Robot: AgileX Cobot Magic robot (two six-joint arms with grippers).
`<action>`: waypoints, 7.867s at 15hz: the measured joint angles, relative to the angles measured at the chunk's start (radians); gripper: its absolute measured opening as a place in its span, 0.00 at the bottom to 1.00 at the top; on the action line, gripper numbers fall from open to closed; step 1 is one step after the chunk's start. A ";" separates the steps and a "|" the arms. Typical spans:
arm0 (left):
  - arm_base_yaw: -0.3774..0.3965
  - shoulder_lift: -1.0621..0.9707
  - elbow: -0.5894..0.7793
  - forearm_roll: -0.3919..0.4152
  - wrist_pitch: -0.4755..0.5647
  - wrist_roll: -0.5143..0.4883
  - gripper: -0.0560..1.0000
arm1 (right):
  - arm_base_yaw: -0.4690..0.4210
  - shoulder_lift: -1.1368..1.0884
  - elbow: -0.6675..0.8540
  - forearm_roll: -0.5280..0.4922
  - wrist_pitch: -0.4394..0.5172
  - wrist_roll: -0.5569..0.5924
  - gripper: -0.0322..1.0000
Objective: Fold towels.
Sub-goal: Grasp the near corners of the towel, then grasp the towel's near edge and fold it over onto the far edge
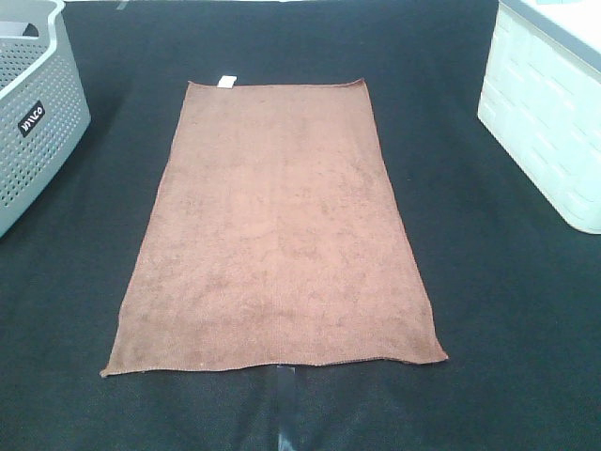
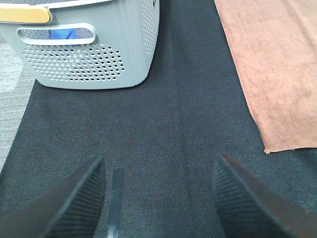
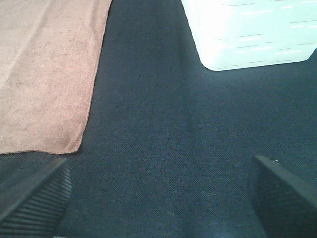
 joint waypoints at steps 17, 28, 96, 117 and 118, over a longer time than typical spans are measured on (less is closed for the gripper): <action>0.000 0.000 0.000 0.000 0.000 0.000 0.62 | 0.000 0.000 0.000 0.000 0.000 0.000 0.91; 0.000 0.000 0.000 0.000 0.000 0.000 0.62 | 0.000 0.000 0.000 0.000 0.000 0.000 0.91; -0.210 1.612 -0.020 -1.155 -0.453 0.755 0.06 | 0.140 1.611 -0.079 0.851 -0.329 -0.574 0.03; -0.188 2.142 -1.130 -0.954 -0.470 0.435 0.06 | 0.140 2.230 -1.396 0.538 -0.123 -0.242 0.03; -0.168 2.180 -1.206 -0.951 -0.470 0.416 0.06 | 0.140 2.285 -1.486 0.526 -0.122 -0.233 0.03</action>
